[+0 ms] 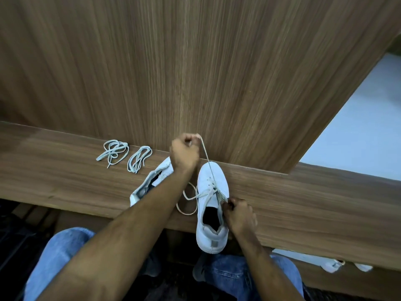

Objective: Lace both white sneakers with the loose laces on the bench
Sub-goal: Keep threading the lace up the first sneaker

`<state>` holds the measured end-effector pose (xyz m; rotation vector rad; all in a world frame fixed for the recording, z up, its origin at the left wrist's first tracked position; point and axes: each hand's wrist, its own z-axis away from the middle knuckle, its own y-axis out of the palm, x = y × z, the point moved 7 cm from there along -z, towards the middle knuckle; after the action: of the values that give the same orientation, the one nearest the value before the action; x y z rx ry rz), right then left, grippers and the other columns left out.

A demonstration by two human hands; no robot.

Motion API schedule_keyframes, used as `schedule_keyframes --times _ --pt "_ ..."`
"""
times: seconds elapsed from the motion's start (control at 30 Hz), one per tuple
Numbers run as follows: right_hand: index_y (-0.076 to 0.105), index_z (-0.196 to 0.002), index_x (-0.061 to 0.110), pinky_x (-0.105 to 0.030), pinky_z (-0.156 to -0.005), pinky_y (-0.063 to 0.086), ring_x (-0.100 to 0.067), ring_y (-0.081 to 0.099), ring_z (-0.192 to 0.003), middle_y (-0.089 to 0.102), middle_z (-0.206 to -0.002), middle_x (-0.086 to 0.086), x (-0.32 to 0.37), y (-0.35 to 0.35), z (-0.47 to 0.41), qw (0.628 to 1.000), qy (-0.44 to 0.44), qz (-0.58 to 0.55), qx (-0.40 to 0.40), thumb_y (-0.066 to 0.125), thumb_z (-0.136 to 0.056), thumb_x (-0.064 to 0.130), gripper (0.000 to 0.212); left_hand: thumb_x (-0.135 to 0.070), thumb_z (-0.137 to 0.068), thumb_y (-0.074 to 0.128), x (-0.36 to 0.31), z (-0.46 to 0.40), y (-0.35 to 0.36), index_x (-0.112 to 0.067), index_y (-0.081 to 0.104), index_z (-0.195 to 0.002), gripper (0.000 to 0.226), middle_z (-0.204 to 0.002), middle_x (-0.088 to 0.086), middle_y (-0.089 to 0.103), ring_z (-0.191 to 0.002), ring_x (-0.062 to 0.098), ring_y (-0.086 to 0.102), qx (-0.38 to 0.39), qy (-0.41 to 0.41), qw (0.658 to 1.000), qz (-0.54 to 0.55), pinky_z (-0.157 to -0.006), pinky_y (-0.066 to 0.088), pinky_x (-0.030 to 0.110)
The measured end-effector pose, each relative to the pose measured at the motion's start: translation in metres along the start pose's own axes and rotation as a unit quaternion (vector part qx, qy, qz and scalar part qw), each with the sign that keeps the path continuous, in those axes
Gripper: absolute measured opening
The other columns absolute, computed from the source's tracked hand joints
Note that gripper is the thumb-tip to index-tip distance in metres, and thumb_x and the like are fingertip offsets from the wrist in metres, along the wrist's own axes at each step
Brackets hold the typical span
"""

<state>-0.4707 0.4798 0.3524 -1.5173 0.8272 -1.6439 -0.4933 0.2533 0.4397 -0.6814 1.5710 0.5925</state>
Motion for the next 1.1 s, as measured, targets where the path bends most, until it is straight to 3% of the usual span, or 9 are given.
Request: schedule_keyframes --times 0.1,0.2,0.33,0.4,0.53,0.7,0.83,0.97,1.1 --pt "0.069 -0.1 0.025 -0.033 -0.077 0.045 -0.033 0.063 -0.098 0.07 -0.1 -0.009 0.001 0.001 0.0 1.0 -0.006 0.0 -0.005 0.052 -0.091 0.043 0.026 -0.021 -0.089 0.065 -0.023 -0.017 -0.019 -0.017 0.068 -0.078 0.013 -0.073 -0.004 0.067 -0.063 0.005 0.053 -0.079 0.035 0.996 0.035 -0.068 0.045 0.024" --pt "0.069 -0.1 0.025 -0.033 -0.077 0.045 -0.032 0.064 -0.097 0.07 -0.099 -0.008 0.001 0.001 -0.001 1.0 -0.001 -0.001 -0.005 0.052 -0.091 0.043 0.027 -0.022 -0.088 0.065 -0.023 -0.022 -0.025 -0.015 0.069 -0.089 0.008 -0.081 -0.006 0.067 -0.077 0.011 0.061 -0.082 0.034 0.996 0.016 -0.076 0.05 0.03" --pt "0.069 -0.103 0.027 -0.032 -0.079 0.045 -0.031 0.063 -0.1 0.07 -0.102 -0.008 0.001 0.002 0.0 1.0 0.005 0.001 0.004 0.052 -0.092 0.044 0.026 -0.038 -0.086 0.066 0.002 0.01 -0.008 -0.025 0.063 -0.109 0.026 -0.106 -0.005 0.062 -0.1 0.015 0.057 0.047 0.074 0.973 -0.213 -0.086 0.046 0.033" --pt "0.069 -0.102 0.028 -0.032 -0.079 0.044 -0.032 0.062 -0.101 0.07 -0.103 -0.008 0.001 0.0 0.0 1.0 0.009 0.002 0.005 0.052 -0.092 0.043 0.025 -0.039 -0.082 0.067 0.023 0.032 0.003 -0.031 0.066 -0.081 0.008 -0.09 -0.005 0.068 -0.09 0.017 0.063 0.133 0.059 0.949 -0.281 -0.077 0.05 0.031" --pt "0.068 -0.098 0.028 -0.032 -0.077 0.043 -0.033 0.062 -0.102 0.069 -0.103 -0.008 0.0 0.0 0.0 1.0 0.01 0.01 0.012 0.052 -0.09 0.046 0.025 -0.052 -0.072 0.07 0.065 0.067 0.016 -0.029 0.058 -0.058 0.03 -0.075 -0.008 0.067 -0.081 0.015 0.065 0.29 -0.002 0.875 -0.388 -0.075 0.052 0.031" --pt "0.057 -0.117 0.034 -0.035 -0.083 0.045 -0.034 0.06 -0.105 0.067 -0.111 -0.008 0.005 -0.005 -0.003 0.999 -0.024 0.032 0.019 0.052 -0.09 0.044 0.03 -0.036 -0.079 0.063 0.062 0.067 0.006 -0.015 0.07 -0.079 0.022 -0.087 0.004 0.07 -0.086 0.024 0.064 0.253 0.001 0.877 -0.409 -0.07 0.046 0.027" --pt "0.033 -0.139 0.035 -0.04 -0.086 0.043 -0.036 0.059 -0.106 0.064 -0.116 -0.011 0.029 -0.007 -0.003 0.983 -0.124 0.134 0.024 0.045 -0.093 0.03 0.048 -0.034 -0.081 0.06 0.068 0.075 0.002 -0.016 0.051 -0.068 0.024 -0.088 0.012 0.067 -0.087 0.03 0.063 0.264 -0.002 0.871 -0.413 -0.07 0.048 0.033" --pt "0.039 -0.13 0.029 -0.039 -0.074 0.044 -0.032 0.058 -0.107 0.047 -0.129 -0.001 0.052 0.004 -0.006 0.954 -0.223 0.196 0.041 0.043 -0.092 0.018 0.04 -0.036 -0.083 0.061 0.07 0.081 -0.001 -0.016 0.065 -0.079 0.021 -0.092 0.008 0.069 -0.089 0.028 0.064 0.243 -0.001 0.874 -0.421 -0.074 0.049 0.033" --pt "0.051 -0.115 0.02 -0.037 -0.072 0.046 -0.03 0.059 -0.104 0.051 -0.12 -0.001 0.066 0.016 -0.014 0.945 -0.238 0.223 0.035 0.043 -0.095 0.027 0.023 -0.043 -0.085 0.057 0.074 0.085 -0.003 -0.016 0.067 -0.085 0.029 -0.095 0.009 0.069 -0.092 0.031 0.064 0.237 -0.014 0.872 -0.428 -0.076 0.051 0.035"
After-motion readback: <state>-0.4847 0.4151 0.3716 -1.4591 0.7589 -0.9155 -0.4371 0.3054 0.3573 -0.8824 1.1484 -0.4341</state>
